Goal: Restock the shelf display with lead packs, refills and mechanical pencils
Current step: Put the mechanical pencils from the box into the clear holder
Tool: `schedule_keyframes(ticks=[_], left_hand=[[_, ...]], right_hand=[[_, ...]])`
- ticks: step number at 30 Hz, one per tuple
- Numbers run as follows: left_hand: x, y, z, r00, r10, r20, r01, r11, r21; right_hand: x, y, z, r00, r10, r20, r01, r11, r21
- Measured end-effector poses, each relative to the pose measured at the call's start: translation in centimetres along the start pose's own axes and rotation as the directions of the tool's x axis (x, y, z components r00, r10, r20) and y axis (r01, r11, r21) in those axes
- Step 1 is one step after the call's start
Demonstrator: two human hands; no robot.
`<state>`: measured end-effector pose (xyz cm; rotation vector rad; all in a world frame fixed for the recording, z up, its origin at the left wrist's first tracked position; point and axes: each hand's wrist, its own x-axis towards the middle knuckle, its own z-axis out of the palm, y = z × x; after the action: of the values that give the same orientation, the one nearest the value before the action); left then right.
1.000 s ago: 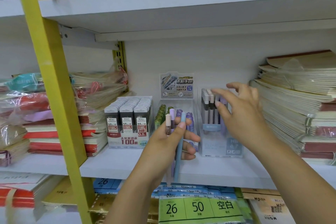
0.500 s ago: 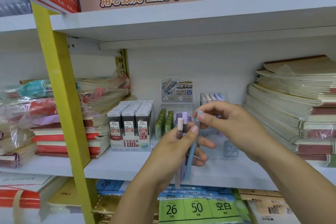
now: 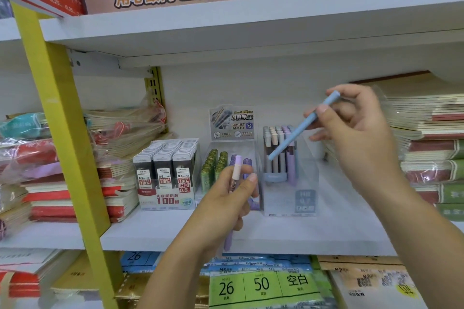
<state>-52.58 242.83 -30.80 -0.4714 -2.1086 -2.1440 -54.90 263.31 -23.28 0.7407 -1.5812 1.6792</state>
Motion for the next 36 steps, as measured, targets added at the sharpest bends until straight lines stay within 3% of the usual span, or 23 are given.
schedule_keyframes(ticks=[4,12,23,27,32,36], left_hand=[[0.2,0.0,-0.2,0.998,-0.053,-0.019,0.053,0.998,0.017],[0.1,-0.6,0.4,1.0,0.023,0.014,-0.024,0.997,0.075],[0.4,-1.0,-0.2,0.997,0.068,-0.022,-0.065,0.992,0.112],[0.3,-0.7,-0.3,0.996,0.09,-0.017,-0.089,0.995,0.045],[0.1,-0.3,-0.2,0.997,0.081,0.005,-0.081,0.997,-0.011],[0.0,0.2,-0.1,0.995,0.067,0.068,-0.06,0.993,-0.1]], right_hand=[[0.3,1.2,-1.5,0.996,-0.004,0.092,0.024,0.973,-0.227],[0.1,3.4,-2.0,0.986,0.048,0.162,0.051,0.829,-0.557],[-0.4,4.6,-1.3,0.979,0.051,0.198,0.093,0.755,-0.649],[-0.4,5.7,-1.0,0.984,0.016,0.175,0.123,0.651,-0.749],[-0.5,6.0,-0.8,0.974,0.166,0.153,0.024,0.599,-0.8],[-0.8,3.6,0.1,0.995,-0.01,0.097,0.08,0.653,-0.753]])
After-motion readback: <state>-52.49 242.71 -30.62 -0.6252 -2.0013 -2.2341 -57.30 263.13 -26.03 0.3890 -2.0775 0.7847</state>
